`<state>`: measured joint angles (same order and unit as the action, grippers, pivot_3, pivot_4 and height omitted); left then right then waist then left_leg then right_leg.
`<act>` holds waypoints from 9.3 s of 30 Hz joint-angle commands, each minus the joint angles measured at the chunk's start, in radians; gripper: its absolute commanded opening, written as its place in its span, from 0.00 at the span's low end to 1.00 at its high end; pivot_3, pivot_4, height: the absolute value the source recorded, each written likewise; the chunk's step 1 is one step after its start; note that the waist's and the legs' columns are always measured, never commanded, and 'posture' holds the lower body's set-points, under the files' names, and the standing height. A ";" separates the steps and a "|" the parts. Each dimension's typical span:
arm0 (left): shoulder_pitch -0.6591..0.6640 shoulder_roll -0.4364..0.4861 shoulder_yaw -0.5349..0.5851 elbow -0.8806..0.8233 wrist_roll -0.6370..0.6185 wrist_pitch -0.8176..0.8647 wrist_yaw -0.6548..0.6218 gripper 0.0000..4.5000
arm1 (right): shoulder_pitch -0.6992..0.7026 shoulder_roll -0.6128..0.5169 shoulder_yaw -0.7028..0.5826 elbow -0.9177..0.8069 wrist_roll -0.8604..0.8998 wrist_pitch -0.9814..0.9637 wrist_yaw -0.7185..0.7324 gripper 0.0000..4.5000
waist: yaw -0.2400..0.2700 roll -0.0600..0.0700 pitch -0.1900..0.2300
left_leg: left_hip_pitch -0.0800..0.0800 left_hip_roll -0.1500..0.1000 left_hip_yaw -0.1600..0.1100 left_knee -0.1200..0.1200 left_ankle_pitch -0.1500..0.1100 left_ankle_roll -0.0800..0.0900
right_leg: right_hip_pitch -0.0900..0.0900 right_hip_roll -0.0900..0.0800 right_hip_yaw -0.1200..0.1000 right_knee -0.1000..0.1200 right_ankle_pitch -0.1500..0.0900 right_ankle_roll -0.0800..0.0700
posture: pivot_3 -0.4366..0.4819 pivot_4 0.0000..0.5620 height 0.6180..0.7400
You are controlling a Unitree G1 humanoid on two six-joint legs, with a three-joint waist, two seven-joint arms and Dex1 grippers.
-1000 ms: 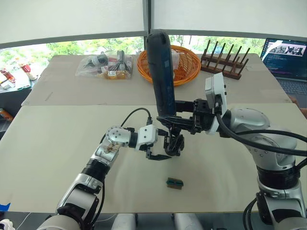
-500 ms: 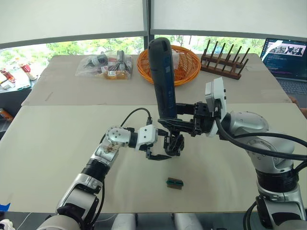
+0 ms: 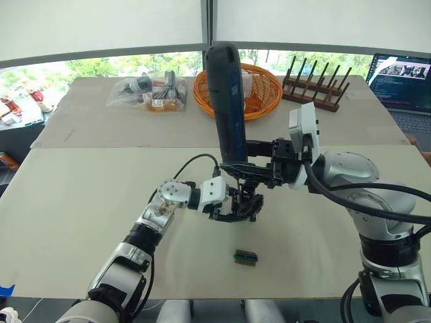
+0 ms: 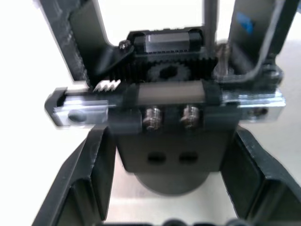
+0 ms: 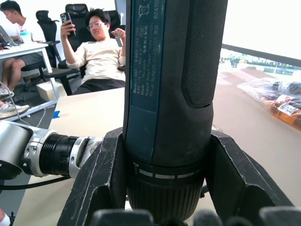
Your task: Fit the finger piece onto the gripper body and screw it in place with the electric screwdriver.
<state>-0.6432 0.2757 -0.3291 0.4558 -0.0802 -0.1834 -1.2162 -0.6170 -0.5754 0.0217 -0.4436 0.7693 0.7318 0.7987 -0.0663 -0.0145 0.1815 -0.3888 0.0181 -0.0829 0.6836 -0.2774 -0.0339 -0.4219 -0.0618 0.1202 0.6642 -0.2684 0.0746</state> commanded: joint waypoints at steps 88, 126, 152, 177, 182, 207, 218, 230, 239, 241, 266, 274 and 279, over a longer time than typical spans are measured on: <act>-0.049 0.015 0.014 0.082 -0.017 0.004 -0.013 0.58 | 0.030 0.026 -0.144 -0.153 0.101 0.019 -0.191 0.43 | -0.004 0.000 0.000 | 0.001 0.000 0.000 0.000 0.001 0.001 | 0.001 0.000 0.000 0.001 0.000 0.000 | 0.48 0.27 1.00; -0.028 0.031 0.022 0.048 -0.025 0.037 -0.013 0.51 | 0.074 0.061 -0.073 -0.136 0.037 -0.042 -0.151 0.43 | -0.006 0.000 0.000 | 0.001 0.000 0.000 0.000 0.001 0.001 | 0.000 0.000 0.000 0.001 0.000 0.000 | 0.48 0.27 1.00; -0.032 0.030 0.021 0.046 -0.029 0.035 -0.010 0.51 | 0.080 0.056 -0.061 -0.137 0.008 -0.069 -0.122 0.43 | -0.006 0.000 0.000 | 0.001 0.000 0.000 0.000 0.001 0.001 | 0.000 0.000 0.000 0.001 0.000 0.000 | 0.48 0.27 1.00; -0.037 0.030 0.021 0.044 -0.028 0.030 -0.011 0.51 | 0.108 0.054 -0.048 -0.118 -0.005 -0.067 -0.125 0.43 | -0.006 0.000 0.000 | 0.001 0.000 0.000 0.000 0.001 0.001 | 0.000 0.000 0.000 0.001 0.000 0.000 | 0.48 0.27 1.00; -0.036 0.030 0.021 0.042 -0.029 0.031 -0.011 0.51 | 0.109 0.052 -0.049 -0.111 -0.009 -0.069 -0.123 0.43 | -0.006 0.000 0.000 | 0.001 0.000 0.000 0.000 0.001 0.001 | 0.000 0.000 0.000 0.001 0.000 0.000 | 0.48 0.27 1.00; -0.033 0.027 0.021 0.033 -0.032 0.032 -0.012 0.51 | 0.077 0.036 -0.052 -0.086 -0.002 -0.059 -0.106 0.43 | -0.006 0.000 0.000 | 0.001 0.000 0.000 0.000 0.001 0.001 | 0.000 0.000 0.000 0.001 0.000 0.000 | 0.48 0.27 1.00; -0.034 0.031 0.023 0.031 -0.031 0.036 -0.009 0.51 | 0.052 0.039 -0.044 -0.047 -0.001 -0.056 -0.089 0.43 | -0.006 0.000 0.000 | 0.001 0.000 0.000 0.000 0.001 0.001 | 0.000 0.000 0.000 0.001 0.000 0.000 | 0.48 0.27 1.00; -0.034 0.028 0.023 0.034 -0.032 0.033 -0.006 0.51 | 0.084 0.011 -0.037 -0.107 -0.053 -0.120 -0.045 0.43 | -0.005 0.000 0.000 | 0.000 0.000 0.000 0.000 0.001 0.001 | 0.000 0.000 0.000 0.001 0.000 0.000 | 0.48 0.27 1.00; -0.036 0.025 0.021 0.037 -0.033 0.032 -0.007 0.51 | 0.122 0.010 -0.029 -0.135 -0.107 -0.181 -0.016 0.43 | -0.005 0.000 0.000 | 0.001 0.000 0.000 0.000 0.001 0.001 | 0.000 0.000 0.000 0.001 0.000 0.000 | 0.48 0.27 1.00; -0.036 0.025 0.021 0.038 -0.033 0.032 -0.007 0.51 | 0.103 0.023 -0.044 -0.140 -0.079 -0.162 -0.037 0.43 | -0.005 0.000 0.000 | 0.001 0.000 0.000 0.000 0.001 0.001 | 0.000 0.000 0.000 0.001 0.000 0.000 | 0.48 0.27 1.00; -0.033 0.027 0.020 0.032 -0.033 0.034 -0.009 0.51 | 0.103 0.047 -0.061 -0.124 0.007 -0.080 -0.132 0.43 | -0.004 0.000 0.000 | 0.000 0.000 0.000 0.000 0.001 0.001 | 0.000 0.000 0.000 0.001 0.000 0.000 | 0.48 0.27 1.00; -0.032 0.027 0.020 0.030 -0.033 0.034 -0.008 0.51 | 0.113 0.048 -0.060 -0.123 -0.002 -0.091 -0.120 0.43 | -0.004 0.000 0.000 | 0.000 0.000 0.000 0.000 0.001 0.001 | 0.000 0.000 0.000 0.001 0.000 0.000 | 0.48 0.27 1.00; -0.032 0.028 0.021 0.028 -0.034 0.035 -0.008 0.51 | 0.117 0.051 -0.055 -0.135 -0.005 -0.090 -0.122 0.43 | -0.004 0.000 0.000 | 0.000 0.000 0.000 0.000 0.001 0.001 | 0.000 0.000 0.000 0.001 0.000 0.000 | 0.48 0.27 1.00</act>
<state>-0.6736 0.2924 -0.3265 0.5192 -0.1158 -0.1476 -1.2293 -0.4921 -0.5309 -0.0137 -0.5339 0.7585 0.6837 0.6746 -0.0706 -0.0146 0.1815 -0.3884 0.0180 -0.0831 0.6835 -0.2762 -0.0329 -0.4219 -0.0616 0.1205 0.6649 -0.2684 0.0746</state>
